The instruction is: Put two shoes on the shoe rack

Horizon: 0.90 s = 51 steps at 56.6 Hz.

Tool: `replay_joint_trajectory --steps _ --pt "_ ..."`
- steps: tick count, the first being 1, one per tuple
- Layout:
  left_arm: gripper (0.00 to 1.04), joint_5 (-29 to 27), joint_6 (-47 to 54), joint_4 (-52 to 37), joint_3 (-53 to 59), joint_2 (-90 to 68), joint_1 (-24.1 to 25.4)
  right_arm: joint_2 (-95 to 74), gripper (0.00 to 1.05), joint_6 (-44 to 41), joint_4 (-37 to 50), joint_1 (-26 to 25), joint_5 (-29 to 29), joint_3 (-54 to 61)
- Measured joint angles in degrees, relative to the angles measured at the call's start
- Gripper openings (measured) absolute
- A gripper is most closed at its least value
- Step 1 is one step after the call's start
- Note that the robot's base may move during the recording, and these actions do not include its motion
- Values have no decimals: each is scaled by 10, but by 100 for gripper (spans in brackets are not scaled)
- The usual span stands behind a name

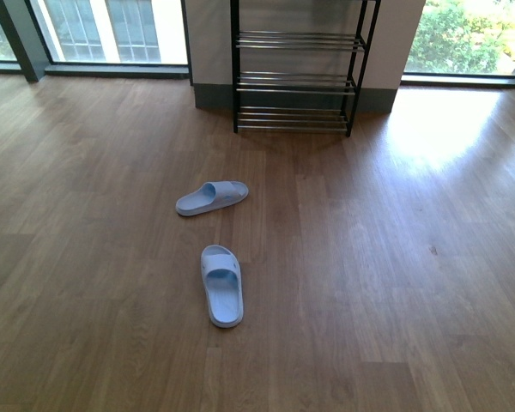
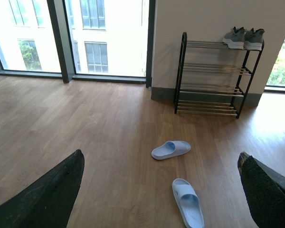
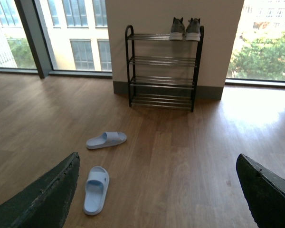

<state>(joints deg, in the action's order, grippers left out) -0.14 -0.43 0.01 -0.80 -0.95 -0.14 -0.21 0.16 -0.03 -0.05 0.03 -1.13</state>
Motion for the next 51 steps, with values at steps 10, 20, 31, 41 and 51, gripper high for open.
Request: replay_joint_trajectory --steps 10,20,31,41,51 --pt "95 0 0 0 0 0 0 0 96 0 0 0 0 0" --pt "95 0 0 0 0 0 0 0 96 0 0 0 0 0" --pt "95 0 0 0 0 0 0 0 96 0 0 0 0 0" --pt "95 0 0 0 0 0 0 0 96 0 0 0 0 0" --pt "95 0 0 0 0 0 0 0 96 0 0 0 0 0"
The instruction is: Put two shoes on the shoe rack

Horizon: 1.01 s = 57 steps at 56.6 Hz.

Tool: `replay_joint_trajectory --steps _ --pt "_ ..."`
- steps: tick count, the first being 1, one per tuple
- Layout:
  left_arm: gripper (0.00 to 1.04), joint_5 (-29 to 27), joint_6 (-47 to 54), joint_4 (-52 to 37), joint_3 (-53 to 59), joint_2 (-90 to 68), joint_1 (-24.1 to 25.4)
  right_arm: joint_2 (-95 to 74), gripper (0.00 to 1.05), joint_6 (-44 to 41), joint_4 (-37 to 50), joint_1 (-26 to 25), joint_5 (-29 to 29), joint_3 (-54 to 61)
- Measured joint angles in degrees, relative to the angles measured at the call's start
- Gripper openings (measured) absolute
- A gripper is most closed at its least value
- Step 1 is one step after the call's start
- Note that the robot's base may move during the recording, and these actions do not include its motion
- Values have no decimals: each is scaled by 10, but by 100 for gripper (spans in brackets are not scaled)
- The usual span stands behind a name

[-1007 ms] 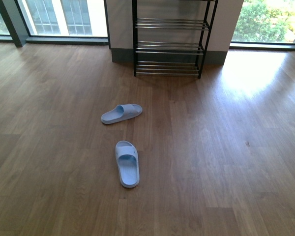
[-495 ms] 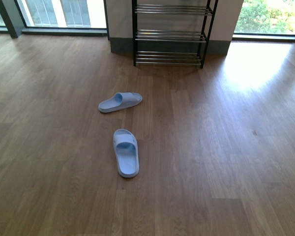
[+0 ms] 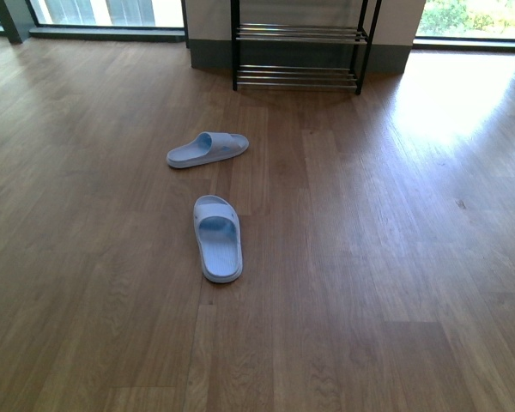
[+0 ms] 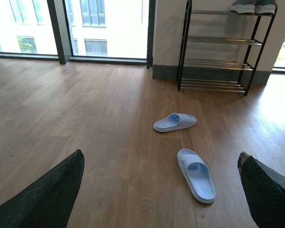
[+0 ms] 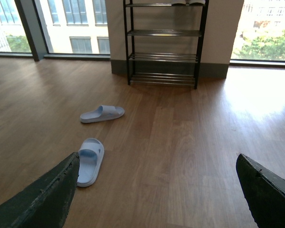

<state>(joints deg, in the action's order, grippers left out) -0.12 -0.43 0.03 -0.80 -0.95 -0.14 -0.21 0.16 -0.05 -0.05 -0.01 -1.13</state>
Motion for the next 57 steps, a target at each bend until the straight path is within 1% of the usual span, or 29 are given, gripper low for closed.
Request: replay_joint_trajectory --steps 57 --pt "95 0 0 0 0 0 0 0 96 0 0 0 0 0"
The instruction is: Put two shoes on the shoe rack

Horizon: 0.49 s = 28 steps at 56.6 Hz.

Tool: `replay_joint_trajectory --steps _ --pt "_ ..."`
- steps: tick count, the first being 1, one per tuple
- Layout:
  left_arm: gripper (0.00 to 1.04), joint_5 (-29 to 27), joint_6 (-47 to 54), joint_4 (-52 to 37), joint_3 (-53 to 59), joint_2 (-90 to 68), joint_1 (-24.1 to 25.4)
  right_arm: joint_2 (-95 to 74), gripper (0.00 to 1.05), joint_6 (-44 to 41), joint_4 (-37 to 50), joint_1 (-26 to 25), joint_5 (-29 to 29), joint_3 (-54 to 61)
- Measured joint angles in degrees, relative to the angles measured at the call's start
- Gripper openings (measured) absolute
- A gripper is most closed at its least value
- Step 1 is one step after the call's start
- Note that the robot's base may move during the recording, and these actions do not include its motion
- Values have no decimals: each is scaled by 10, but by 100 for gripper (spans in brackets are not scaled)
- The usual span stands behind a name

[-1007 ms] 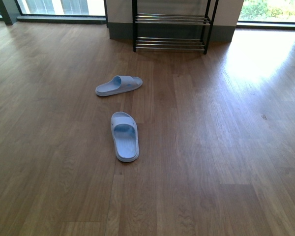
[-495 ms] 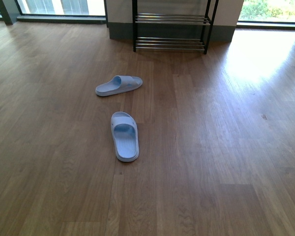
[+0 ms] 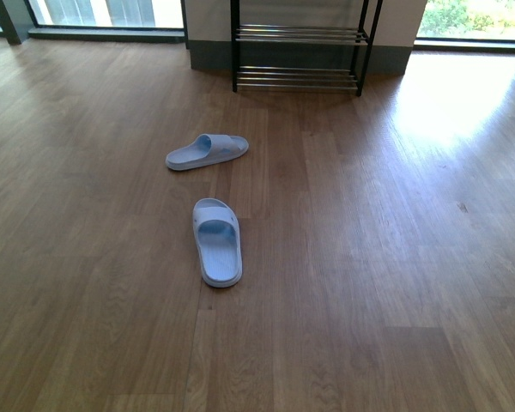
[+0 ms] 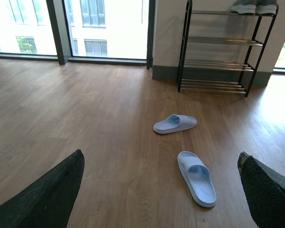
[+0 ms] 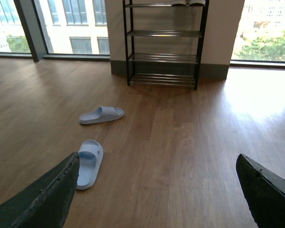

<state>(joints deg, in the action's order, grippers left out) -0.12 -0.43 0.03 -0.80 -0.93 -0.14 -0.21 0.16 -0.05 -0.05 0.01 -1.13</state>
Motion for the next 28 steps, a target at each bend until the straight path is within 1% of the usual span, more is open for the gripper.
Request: replay_joint_trajectory --steps 28 --pt "95 1 0 0 0 0 0 0 96 0 0 0 0 0"
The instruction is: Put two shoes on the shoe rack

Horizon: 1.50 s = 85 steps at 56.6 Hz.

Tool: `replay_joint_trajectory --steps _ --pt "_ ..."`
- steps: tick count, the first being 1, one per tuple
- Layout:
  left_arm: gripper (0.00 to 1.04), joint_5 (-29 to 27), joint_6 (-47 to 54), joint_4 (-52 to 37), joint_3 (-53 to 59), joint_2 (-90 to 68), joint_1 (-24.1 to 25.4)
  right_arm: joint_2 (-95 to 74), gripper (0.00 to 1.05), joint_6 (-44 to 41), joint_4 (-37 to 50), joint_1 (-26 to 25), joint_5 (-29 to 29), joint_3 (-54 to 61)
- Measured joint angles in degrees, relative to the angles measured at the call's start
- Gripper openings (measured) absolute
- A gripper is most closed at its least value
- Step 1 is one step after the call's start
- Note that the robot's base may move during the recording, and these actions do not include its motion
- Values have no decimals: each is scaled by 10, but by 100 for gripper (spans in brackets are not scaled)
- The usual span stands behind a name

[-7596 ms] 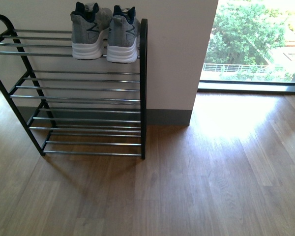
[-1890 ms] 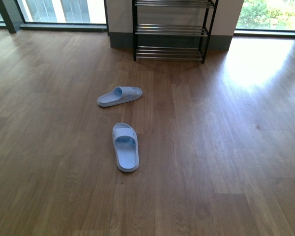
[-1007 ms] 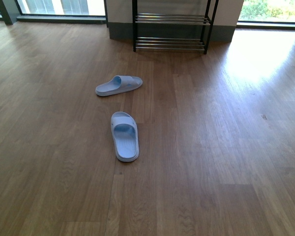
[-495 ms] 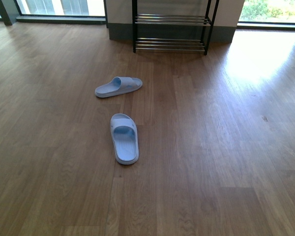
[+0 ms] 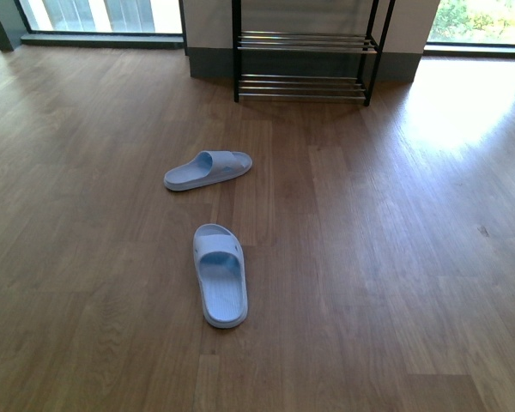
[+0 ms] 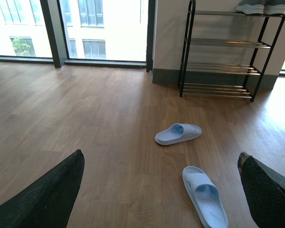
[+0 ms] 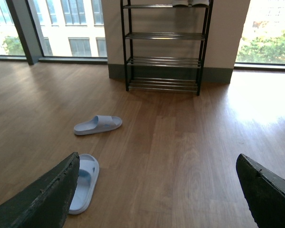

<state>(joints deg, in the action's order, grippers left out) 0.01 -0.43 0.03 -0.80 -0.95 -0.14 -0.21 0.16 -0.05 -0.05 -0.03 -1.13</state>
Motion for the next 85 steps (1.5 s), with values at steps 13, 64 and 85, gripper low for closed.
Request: replay_joint_trajectory --steps 13,64,85 --pt "95 0 0 0 0 0 0 0 96 0 0 0 0 0" --pt "95 0 0 0 0 0 0 0 96 0 0 0 0 0" --pt "95 0 0 0 0 0 0 -188 96 7 12 11 -18 -39"
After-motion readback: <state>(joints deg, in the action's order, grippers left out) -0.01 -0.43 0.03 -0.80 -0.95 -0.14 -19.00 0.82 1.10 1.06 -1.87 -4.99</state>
